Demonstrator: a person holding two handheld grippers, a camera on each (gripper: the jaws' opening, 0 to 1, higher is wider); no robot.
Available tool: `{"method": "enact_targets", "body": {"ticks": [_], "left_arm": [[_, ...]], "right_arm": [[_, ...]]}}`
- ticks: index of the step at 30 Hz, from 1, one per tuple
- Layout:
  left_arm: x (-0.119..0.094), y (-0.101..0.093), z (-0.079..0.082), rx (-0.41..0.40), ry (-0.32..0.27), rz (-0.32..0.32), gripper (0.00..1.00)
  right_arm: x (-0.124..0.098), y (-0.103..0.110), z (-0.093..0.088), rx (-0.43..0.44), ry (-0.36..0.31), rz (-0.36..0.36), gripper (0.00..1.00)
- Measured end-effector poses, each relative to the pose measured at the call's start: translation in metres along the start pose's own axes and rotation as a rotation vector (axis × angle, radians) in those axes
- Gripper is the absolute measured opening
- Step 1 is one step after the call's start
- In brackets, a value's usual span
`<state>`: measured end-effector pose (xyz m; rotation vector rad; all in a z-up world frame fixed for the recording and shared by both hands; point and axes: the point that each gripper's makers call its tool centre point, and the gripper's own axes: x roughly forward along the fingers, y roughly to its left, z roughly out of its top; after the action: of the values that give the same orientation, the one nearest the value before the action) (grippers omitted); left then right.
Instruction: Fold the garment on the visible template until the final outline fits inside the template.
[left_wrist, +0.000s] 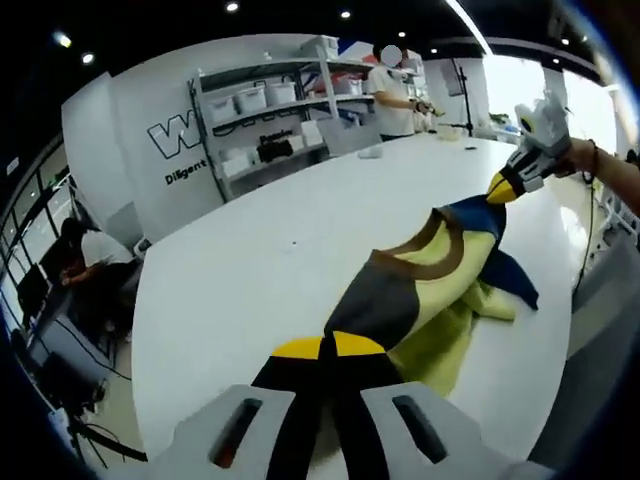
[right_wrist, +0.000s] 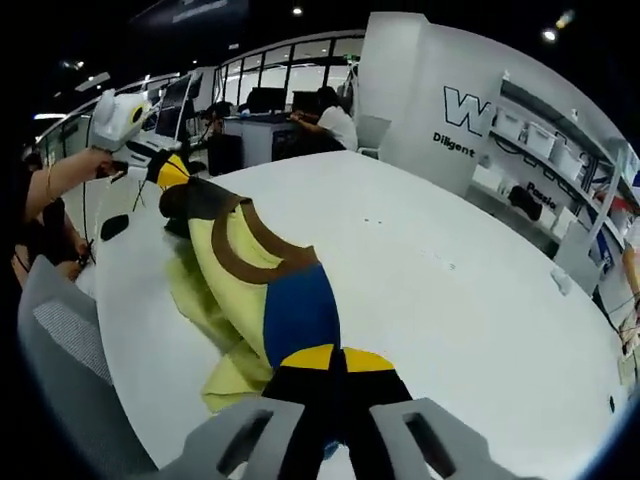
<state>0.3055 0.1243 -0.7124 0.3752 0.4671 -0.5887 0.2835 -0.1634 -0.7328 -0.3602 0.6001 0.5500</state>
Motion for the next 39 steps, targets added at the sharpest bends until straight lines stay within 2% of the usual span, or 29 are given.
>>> {"method": "enact_targets", "body": {"ticks": [5,11,16,20,22,23,24,27,29,33,37,39], "left_arm": [[0.007,0.010,0.010,-0.002,-0.005,0.023,0.02],[0.028,0.031,0.025,0.007,-0.001,0.053,0.02],[0.049,0.047,0.030,-0.031,0.006,0.063,0.02],[0.072,0.059,0.026,-0.043,0.022,0.065,0.02],[0.080,0.062,0.027,-0.061,0.004,0.051,0.02],[0.087,0.063,0.025,-0.096,0.004,0.035,0.02],[0.091,0.067,0.022,-0.100,0.014,0.044,0.02],[0.106,0.077,0.011,-0.050,0.068,0.062,0.02],[0.116,0.081,0.011,-0.049,0.069,0.059,0.02],[0.146,0.091,0.001,-0.067,0.110,0.040,0.02],[0.170,0.096,-0.005,-0.018,0.140,0.058,0.02],[0.179,0.095,-0.007,-0.021,0.140,0.054,0.02]], "right_arm": [[0.012,-0.011,0.012,0.013,-0.004,-0.013,0.00],[0.032,-0.033,0.032,0.009,-0.012,-0.036,0.00],[0.048,-0.050,0.042,0.033,-0.011,-0.051,0.00],[0.069,-0.063,0.049,0.059,-0.024,-0.049,0.00],[0.076,-0.066,0.048,0.074,-0.021,-0.049,0.00],[0.084,-0.069,0.048,0.080,-0.022,-0.054,0.00],[0.088,-0.071,0.048,0.087,-0.022,-0.055,0.00],[0.106,-0.077,0.045,0.122,-0.013,-0.047,0.00],[0.112,-0.079,0.045,0.128,-0.015,-0.047,0.00],[0.139,-0.090,0.043,0.128,0.004,-0.062,0.00],[0.163,-0.096,0.034,0.157,0.025,-0.081,0.00],[0.173,-0.101,0.027,0.145,0.051,-0.103,0.00]]}}
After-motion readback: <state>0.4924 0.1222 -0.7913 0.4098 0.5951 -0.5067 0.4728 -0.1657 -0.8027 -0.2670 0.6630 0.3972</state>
